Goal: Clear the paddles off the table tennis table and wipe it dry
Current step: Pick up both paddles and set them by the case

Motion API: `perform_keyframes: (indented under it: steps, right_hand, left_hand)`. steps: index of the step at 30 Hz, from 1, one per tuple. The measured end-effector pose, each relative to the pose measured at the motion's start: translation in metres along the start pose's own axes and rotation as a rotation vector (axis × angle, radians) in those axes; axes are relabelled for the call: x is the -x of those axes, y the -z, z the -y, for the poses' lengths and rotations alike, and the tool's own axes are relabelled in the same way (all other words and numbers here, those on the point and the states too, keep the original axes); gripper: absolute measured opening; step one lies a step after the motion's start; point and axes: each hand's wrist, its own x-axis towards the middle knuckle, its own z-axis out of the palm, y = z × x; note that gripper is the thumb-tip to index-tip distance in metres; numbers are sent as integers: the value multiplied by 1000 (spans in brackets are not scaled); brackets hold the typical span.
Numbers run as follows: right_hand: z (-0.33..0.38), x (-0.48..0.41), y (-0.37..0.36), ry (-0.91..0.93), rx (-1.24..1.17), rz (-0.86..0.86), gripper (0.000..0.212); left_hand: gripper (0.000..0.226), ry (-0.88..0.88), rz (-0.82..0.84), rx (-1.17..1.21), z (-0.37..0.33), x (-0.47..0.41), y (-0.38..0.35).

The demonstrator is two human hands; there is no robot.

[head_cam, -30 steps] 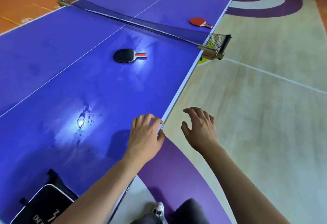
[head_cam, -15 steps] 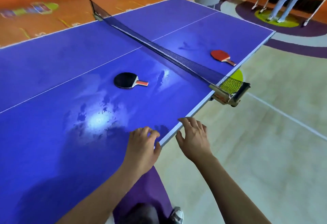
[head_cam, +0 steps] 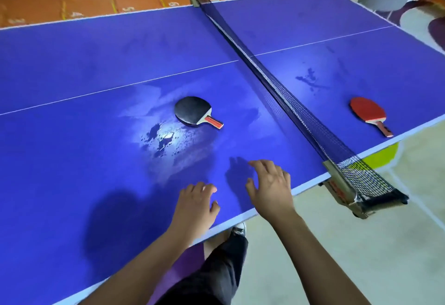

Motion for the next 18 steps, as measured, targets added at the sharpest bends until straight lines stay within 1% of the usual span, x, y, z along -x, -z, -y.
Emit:
perform_keyframes:
  steps: [2,6,10,13,16,18]
  right_hand:
    - [-9,-42,-3,57,4,26,43]
    - [-36,-110,1,88,-2,108,42]
    - [-70,-165,5,96,-25,137,42]
    - [-94,-193,9,50,-22,195,42]
    - [-110,-207,7,31,-35,230,42]
    - [-116,-217,5,27,-32,252,42]
  left_hand:
    - [38,61,20,6,-8,-39,-9]
    - [43,186,85,53,-14,-113,-13]
    - [49,316,165,265,-18,-195,-26]
    - [45,421,79,313,-21,-252,-37]
    - [40,607,-22,396,-22,-296,-46]
    - [43,741,-57,398,-20,-321,-51]
